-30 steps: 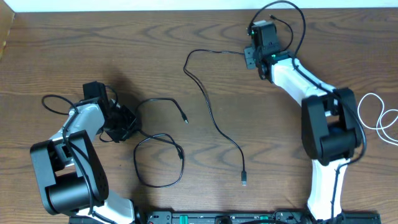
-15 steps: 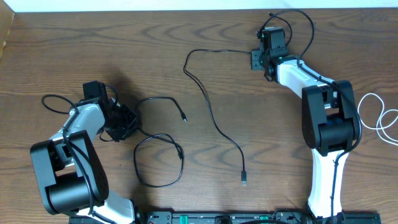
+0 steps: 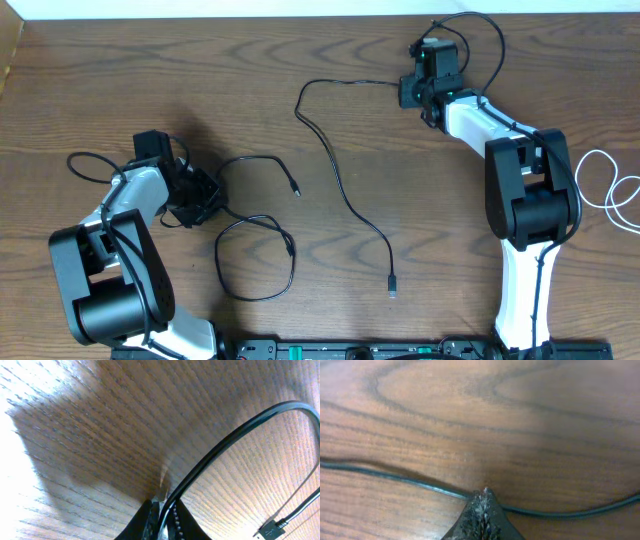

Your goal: Untangle cables

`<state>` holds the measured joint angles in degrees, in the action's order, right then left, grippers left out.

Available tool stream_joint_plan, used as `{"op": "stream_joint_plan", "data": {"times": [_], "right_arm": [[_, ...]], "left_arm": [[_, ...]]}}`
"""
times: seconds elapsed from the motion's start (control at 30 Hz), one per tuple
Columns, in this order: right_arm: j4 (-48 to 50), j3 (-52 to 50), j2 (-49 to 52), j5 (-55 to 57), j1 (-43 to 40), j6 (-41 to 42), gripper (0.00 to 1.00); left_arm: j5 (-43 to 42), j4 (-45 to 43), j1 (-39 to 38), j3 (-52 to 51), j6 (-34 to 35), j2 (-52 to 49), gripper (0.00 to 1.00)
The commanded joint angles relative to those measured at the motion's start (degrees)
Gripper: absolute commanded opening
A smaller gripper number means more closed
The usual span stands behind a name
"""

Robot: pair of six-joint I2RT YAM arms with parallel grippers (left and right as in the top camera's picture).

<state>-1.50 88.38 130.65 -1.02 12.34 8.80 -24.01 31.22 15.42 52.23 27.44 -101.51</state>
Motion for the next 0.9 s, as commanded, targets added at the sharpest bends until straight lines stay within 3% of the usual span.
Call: {"op": "stream_joint_plan", "data": {"times": [0.0,0.3,0.47,0.87], "right_arm": [[2.6,-0.3,-0.7,3.3,-0.3,0.4,0.01],[7.4,-0.3,2.4,7.1,-0.9,0.6,0.01],[5.1,-0.3,3.4,7.1,-1.2,0.6,0.01],[-16.6,-0.3,3.6,6.1,-1.0,4.9,0.01]], "left_arm": [[10.5,-0.7,-0.4,-5.0,0.8,-7.0,0.14],[10.5,-0.7,-0.4,-5.0,0.8,-7.0,0.14],[9.8,-0.7,-0.4,-5.0,0.7,-7.0,0.13],[7.9,-0.6,-0.4,-5.0,0.8,-7.0,0.14]]}}
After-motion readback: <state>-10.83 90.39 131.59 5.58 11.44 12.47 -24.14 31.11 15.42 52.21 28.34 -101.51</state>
